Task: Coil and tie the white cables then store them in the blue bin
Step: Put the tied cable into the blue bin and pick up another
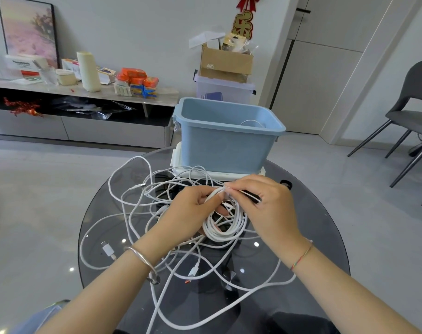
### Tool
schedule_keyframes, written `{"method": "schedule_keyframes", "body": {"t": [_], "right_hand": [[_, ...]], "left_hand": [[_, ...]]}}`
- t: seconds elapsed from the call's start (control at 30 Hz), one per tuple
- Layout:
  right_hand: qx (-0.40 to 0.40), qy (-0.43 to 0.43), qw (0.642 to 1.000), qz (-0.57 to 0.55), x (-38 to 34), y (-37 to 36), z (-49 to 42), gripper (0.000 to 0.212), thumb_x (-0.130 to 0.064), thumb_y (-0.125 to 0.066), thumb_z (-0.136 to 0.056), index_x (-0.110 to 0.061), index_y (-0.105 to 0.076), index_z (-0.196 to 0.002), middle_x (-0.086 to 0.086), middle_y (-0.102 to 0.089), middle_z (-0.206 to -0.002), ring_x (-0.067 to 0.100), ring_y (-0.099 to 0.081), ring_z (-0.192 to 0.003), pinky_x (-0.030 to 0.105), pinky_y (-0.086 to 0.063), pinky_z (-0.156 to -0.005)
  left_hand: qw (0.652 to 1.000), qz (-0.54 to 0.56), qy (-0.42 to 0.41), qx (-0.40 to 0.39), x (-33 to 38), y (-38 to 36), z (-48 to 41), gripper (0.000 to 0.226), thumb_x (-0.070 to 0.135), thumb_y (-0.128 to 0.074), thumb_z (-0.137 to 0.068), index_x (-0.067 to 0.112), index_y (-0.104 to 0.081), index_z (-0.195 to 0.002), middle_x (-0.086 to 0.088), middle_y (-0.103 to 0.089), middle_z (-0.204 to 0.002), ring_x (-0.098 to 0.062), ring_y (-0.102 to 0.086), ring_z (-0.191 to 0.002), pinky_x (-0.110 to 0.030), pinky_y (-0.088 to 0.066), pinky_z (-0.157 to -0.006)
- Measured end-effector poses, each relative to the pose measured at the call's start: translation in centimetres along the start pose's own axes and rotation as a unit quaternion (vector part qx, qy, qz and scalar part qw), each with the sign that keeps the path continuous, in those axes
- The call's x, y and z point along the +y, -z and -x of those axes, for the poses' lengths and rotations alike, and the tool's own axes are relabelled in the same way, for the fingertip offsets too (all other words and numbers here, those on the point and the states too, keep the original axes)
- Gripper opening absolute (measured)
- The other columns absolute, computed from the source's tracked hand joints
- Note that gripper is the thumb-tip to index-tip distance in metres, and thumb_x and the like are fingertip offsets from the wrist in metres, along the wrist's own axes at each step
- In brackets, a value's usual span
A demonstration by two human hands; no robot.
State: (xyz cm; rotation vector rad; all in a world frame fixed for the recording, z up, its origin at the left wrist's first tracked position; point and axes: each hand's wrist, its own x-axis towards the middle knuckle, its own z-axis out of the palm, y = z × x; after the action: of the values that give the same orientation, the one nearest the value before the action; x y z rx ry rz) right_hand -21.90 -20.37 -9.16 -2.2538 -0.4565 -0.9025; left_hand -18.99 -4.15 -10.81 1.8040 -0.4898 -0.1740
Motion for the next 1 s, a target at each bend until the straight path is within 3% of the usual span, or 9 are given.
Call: {"method": "schedule_keyframes", "body": {"t": [0.1, 0.17, 0.23, 0.3, 0.37, 0.5, 0.63, 0.83, 1.0], "right_hand": [[0.006, 0.058, 0.998, 0.030, 0.0, -0.2, 0.2, 0.006, -0.018, -0.072, -0.083, -0.016, -0.076, -0.087, -0.009, -0.070, -0.083, 0.007, -0.064, -0.079, 0.027, -0.052, -0.070], [-0.001, 0.062, 0.998, 0.028, 0.1, -0.4, 0.3, 0.007, -0.020, -0.071, -0.084, -0.017, -0.076, -0.088, -0.009, -0.070, -0.084, 0.007, -0.064, -0.080, 0.028, -0.053, -0.070], [-0.015, 0.057, 0.998, 0.022, 0.0, -0.6, 0.4, 0.012, -0.024, -0.067, -0.086, -0.018, -0.075, -0.090, -0.010, -0.068, -0.086, 0.004, -0.063, -0.083, 0.025, -0.052, -0.072], [-0.042, 0.051, 0.997, 0.030, 0.1, -0.7, 0.4, 0.018, -0.028, -0.062, -0.088, -0.018, -0.075, -0.093, -0.011, -0.067, -0.089, 0.002, -0.060, -0.087, 0.021, -0.050, -0.076], [-0.081, 0.015, 0.997, 0.006, 0.2, -0.7, 0.4, 0.019, -0.029, -0.060, -0.090, -0.020, -0.076, -0.096, -0.012, -0.066, -0.092, 0.003, -0.060, -0.091, 0.018, -0.048, -0.080], [-0.086, -0.124, 0.979, -0.141, 0.1, -0.2, 0.1, 0.010, -0.015, -0.072, -0.081, -0.018, -0.077, -0.089, -0.007, -0.067, -0.086, 0.005, -0.064, -0.086, 0.016, -0.049, -0.079], [-0.073, -0.176, 0.969, -0.159, 0.3, 0.5, -0.2, 0.010, -0.009, -0.078, -0.074, -0.017, -0.075, -0.079, -0.005, -0.071, -0.082, 0.007, -0.067, -0.080, 0.021, -0.053, -0.076], [-0.093, -0.199, 0.967, -0.130, 0.1, 1.5, -1.0, 0.012, -0.018, -0.077, -0.077, -0.017, -0.067, -0.082, -0.007, -0.071, -0.077, 0.004, -0.068, -0.074, 0.020, -0.055, -0.070], [-0.035, -0.167, 0.983, -0.069, 0.2, 2.6, -3.7, 0.010, -0.020, -0.075, -0.079, -0.019, -0.065, -0.077, -0.008, -0.071, -0.075, 0.006, -0.068, -0.071, 0.030, -0.056, -0.065]], "left_hand": [[1.000, -0.005, 0.004, 0.006, 0.1, 0.3, -0.1, 0.019, 0.027, -0.051, -0.097, 0.020, -0.070, -0.097, -0.002, -0.075, -0.081, -0.002, -0.031, -0.032, -0.012, -0.027, -0.038], [1.000, -0.014, 0.006, 0.000, 0.0, 0.6, 0.0, 0.020, 0.027, -0.052, -0.097, 0.022, -0.071, -0.097, 0.001, -0.075, -0.081, -0.009, -0.042, -0.040, -0.021, -0.036, -0.045], [1.000, 0.004, 0.013, -0.009, -0.1, 0.9, 0.1, 0.021, 0.028, -0.052, -0.097, 0.023, -0.072, -0.096, 0.002, -0.075, -0.084, -0.029, -0.064, -0.067, -0.040, -0.051, -0.070], [0.999, 0.025, 0.024, -0.013, -0.3, 1.3, 0.0, 0.022, 0.027, -0.053, -0.097, 0.020, -0.074, -0.097, 0.001, -0.075, -0.088, -0.024, -0.069, -0.091, -0.042, -0.049, -0.095], [0.999, 0.034, 0.030, -0.024, -0.3, 1.4, 0.0, 0.022, 0.027, -0.054, -0.096, 0.017, -0.074, -0.100, 0.000, -0.075, -0.090, -0.015, -0.069, -0.095, -0.038, -0.047, -0.099], [0.997, 0.051, 0.028, -0.059, -0.2, 1.4, 0.0, 0.024, 0.029, -0.052, -0.096, 0.020, -0.071, -0.108, 0.000, -0.075, -0.093, -0.028, -0.070, -0.092, -0.045, -0.049, -0.095], [0.996, 0.048, 0.018, -0.076, 0.5, 0.9, -0.3, 0.026, 0.027, -0.049, -0.099, 0.017, -0.069, -0.112, -0.001, -0.075, -0.097, -0.029, -0.070, -0.072, -0.033, -0.058, -0.078], [0.994, 0.001, -0.009, -0.106, 1.7, 0.6, -1.4, 0.034, 0.042, -0.047, -0.097, 0.018, -0.069, -0.107, -0.015, -0.072, -0.100, -0.031, -0.072, -0.069, -0.056, -0.048, -0.085], [0.998, -0.009, -0.018, -0.065, 4.9, 1.6, -4.0, 0.026, 0.038, -0.056, -0.094, 0.016, -0.069, -0.098, -0.004, -0.075, -0.088, -0.031, -0.071, -0.075, -0.033, -0.052, -0.067]]}}
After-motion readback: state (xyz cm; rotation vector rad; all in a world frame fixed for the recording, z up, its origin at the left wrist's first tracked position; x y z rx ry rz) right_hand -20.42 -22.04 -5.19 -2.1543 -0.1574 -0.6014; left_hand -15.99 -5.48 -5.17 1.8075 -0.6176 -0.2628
